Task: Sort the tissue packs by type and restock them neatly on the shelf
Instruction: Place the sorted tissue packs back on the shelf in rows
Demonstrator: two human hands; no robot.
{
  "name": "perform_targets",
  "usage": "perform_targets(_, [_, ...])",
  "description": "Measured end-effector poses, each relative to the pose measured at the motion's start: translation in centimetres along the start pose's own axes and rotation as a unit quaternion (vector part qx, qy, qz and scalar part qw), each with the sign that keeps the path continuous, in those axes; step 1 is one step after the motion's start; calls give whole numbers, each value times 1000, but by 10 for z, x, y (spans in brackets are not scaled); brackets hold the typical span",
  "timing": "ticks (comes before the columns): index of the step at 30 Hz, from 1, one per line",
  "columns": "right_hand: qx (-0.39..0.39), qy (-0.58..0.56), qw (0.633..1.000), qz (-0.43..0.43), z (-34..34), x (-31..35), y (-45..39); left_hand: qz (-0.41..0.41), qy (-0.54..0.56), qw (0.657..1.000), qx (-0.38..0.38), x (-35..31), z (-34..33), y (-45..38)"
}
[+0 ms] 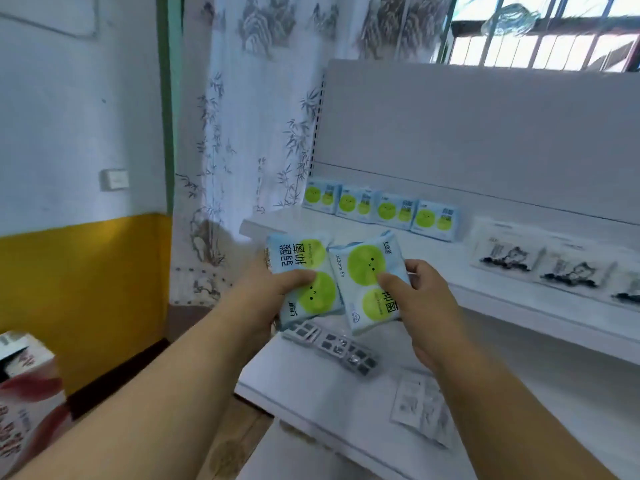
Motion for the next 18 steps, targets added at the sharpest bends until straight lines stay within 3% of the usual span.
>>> perform_targets(7, [-71, 21, 997, 26, 29, 13, -86, -47, -88, 993, 62, -7, -50, -115])
perform_targets(12, [-150, 138, 978, 49, 45, 15, -150, -108, -207, 968, 97, -8, -76, -212])
perform_targets(15, [-161, 259, 952, 23, 60, 6, -189, -123, -362, 910, 163, 1, -97, -267])
perform_targets(18, [-124, 398, 909, -4, 74, -4, -223, -161, -521, 805, 235, 15, -123, -314])
Point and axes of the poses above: each hand's wrist, its own y-axis away from the middle knuckle, its own z-axis out of the back of the hand, x = y × z, the point moved 2 cm from there along -y, towards the middle knuckle, and after that the axes turned 14 degrees about y, right-handed, at the moved point
